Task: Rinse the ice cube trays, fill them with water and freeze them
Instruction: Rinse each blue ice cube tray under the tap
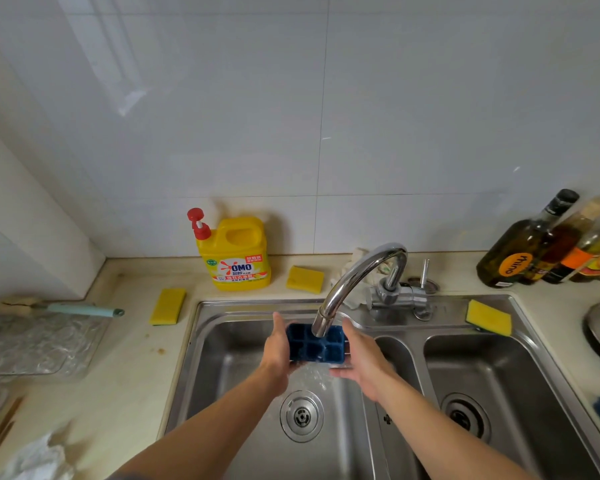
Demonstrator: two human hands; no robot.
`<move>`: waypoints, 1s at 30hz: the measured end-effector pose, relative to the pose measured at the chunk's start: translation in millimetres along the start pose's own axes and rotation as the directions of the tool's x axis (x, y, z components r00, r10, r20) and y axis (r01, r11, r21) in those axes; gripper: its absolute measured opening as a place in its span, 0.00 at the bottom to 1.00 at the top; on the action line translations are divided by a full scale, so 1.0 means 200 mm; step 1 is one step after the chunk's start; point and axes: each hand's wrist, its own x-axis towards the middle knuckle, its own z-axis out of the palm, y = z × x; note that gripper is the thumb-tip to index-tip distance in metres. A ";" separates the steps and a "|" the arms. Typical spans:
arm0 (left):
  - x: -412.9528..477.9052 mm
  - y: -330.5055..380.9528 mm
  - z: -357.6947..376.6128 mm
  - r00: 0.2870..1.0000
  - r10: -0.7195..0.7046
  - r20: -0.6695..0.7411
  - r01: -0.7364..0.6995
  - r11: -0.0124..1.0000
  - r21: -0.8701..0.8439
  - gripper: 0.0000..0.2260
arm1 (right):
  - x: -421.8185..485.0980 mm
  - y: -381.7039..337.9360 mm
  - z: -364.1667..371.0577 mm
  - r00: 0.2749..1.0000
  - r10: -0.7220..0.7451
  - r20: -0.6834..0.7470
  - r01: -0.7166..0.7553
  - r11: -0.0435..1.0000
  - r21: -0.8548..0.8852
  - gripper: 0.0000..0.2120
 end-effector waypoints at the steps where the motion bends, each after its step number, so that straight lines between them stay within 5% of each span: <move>1: 0.00 0.00 0.00 0.999 -0.015 0.028 0.015 1.000 0.005 0.33 | 0.00 0.00 -0.02 1.000 0.008 -0.016 -0.007 1.000 0.025 0.18; 4: 0.00 -0.02 0.02 0.992 -0.064 0.108 0.064 0.998 0.008 0.35 | 0.01 0.01 -0.05 0.996 0.076 -0.053 -0.070 0.993 0.093 0.20; 9: 0.02 0.03 0.03 0.999 0.005 -0.051 -0.005 1.000 0.005 0.32 | 0.01 0.01 -0.01 0.998 0.058 0.029 -0.060 0.994 0.095 0.18; 13: 0.02 -0.01 0.03 0.998 -0.019 0.065 0.012 0.995 0.101 0.32 | 0.03 0.01 -0.05 0.996 0.085 -0.030 -0.081 0.989 0.124 0.20; 17: 0.04 0.02 0.00 0.997 0.014 -0.080 -0.008 0.997 0.074 0.31 | 0.00 0.03 0.01 0.992 0.085 0.091 -0.092 0.994 0.067 0.17; 22: 0.01 -0.02 0.00 1.000 -0.007 0.009 0.005 0.988 0.152 0.31 | 0.01 0.04 0.00 0.993 0.121 0.014 -0.122 0.986 0.113 0.22; 26: 0.02 0.02 -0.02 0.995 0.007 -0.098 0.005 0.992 0.124 0.29 | -0.01 0.06 0.03 0.986 0.125 0.111 -0.137 0.985 0.106 0.21; 30: 0.01 -0.03 -0.04 0.995 -0.098 0.009 0.094 0.976 0.195 0.21 | -0.03 0.04 -0.04 0.993 0.119 0.029 -0.121 0.984 0.133 0.22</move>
